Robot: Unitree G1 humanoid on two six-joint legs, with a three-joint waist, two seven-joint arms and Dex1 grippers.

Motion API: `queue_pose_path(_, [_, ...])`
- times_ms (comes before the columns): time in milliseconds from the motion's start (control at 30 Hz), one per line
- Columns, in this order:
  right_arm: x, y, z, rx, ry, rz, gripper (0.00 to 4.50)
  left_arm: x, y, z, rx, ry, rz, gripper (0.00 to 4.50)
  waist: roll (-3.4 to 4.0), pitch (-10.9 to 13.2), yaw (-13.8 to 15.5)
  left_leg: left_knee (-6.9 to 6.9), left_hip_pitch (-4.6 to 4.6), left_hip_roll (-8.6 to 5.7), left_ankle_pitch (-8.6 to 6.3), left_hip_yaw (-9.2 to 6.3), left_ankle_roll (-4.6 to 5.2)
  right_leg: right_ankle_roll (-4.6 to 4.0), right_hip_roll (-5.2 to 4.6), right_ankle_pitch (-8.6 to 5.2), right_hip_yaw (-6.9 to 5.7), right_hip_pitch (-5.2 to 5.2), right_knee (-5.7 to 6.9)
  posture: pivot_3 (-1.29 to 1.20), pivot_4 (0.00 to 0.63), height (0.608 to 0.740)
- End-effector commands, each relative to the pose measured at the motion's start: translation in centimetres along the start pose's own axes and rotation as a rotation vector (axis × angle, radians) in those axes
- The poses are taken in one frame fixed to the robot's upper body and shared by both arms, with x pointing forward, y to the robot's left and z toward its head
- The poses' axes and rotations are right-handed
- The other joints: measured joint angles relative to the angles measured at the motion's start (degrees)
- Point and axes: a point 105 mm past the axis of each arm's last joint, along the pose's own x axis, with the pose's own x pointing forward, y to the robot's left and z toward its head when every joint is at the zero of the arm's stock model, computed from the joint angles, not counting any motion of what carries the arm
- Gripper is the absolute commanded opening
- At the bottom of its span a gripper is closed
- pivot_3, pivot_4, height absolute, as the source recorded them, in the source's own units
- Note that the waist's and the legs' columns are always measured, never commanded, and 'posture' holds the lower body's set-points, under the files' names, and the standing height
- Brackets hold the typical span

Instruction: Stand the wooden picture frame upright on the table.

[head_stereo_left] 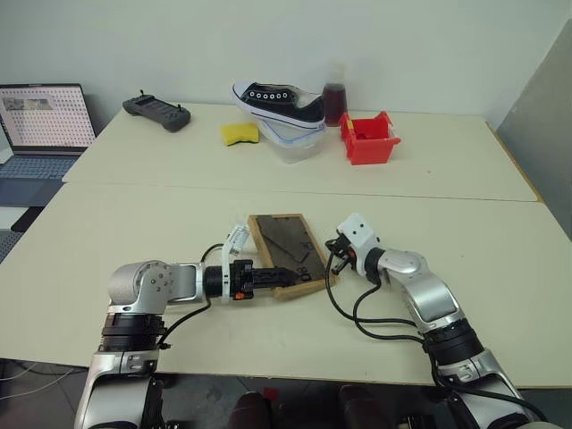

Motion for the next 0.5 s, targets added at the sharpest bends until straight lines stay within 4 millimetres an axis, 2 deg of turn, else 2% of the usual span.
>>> queue_pose_path(33, [-1.2,-1.3,2.4,0.0,-0.08,-0.049,0.0,-0.2,-0.8,1.6,0.065,-0.068,-0.014,1.39,0.0,0.0,0.0,0.0,0.0,0.0,0.0,0.0,0.0,0.0,0.0,0.0,0.0,-0.01,0.0,0.0,0.15,0.74])
queue_pose_path(100, [-1.9,-2.1,3.7,0.001,-0.127,-0.062,0.0,-0.4,-0.6,2.1,0.099,-0.07,0.018,1.28,0.0,0.0,0.0,0.0,-0.01,0.0,0.0,0.0,0.0,0.0,0.0,0.0,0.01,-0.02,0.0,0.0,0.15,0.74])
queue_pose_path(200, [-3.5,-2.5,7.1,0.075,-0.256,0.024,0.0,-1.2,-1.8,3.2,0.226,-0.053,0.016,1.28,-0.01,0.0,0.0,-0.01,-0.02,0.0,0.0,0.0,0.0,0.0,0.01,0.0,0.0,-0.04,0.0,0.0,0.15,0.74])
queue_pose_path(267, [-4.5,-2.4,8.4,0.094,-0.295,0.084,0.35,-1.6,-2.2,4.0,0.274,-0.054,0.023,1.28,0.01,0.1,0.0,-0.01,-0.03,0.01,0.0,0.0,0.0,0.0,0.02,0.0,0.0,-0.06,0.01,0.0,0.15,0.74])
queue_pose_path(300, [-5.3,-1.9,9.0,0.108,-0.305,0.169,0.38,-2.0,-2.7,4.7,0.302,-0.064,0.011,1.28,0.02,0.1,0.0,-0.03,-0.03,0.01,0.0,0.0,0.0,0.0,0.03,0.0,0.0,-0.06,0.01,0.0,0.15,0.74])
queue_pose_path(400, [-7.7,-1.0,11.5,0.129,-0.345,0.385,1.14,-3.0,-4.5,7.0,0.397,-0.085,-0.02,1.28,0.02,0.2,0.1,-0.05,-0.09,0.01,-0.01,-0.04,0.01,0.0,0.03,0.0,-0.07,-0.06,-0.08,0.0,0.15,0.74])
queue_pose_path(500, [-8.5,-0.3,13.2,0.137,-0.358,0.509,1.71,-3.2,-6.1,8.0,0.44,-0.085,-0.063,1.28,0.02,0.2,0.1,-0.04,-0.16,0.0,-0.01,-0.05,0.02,0.0,0.03,0.0,-0.09,-0.1,-0.13,0.0,0.15,0.74])
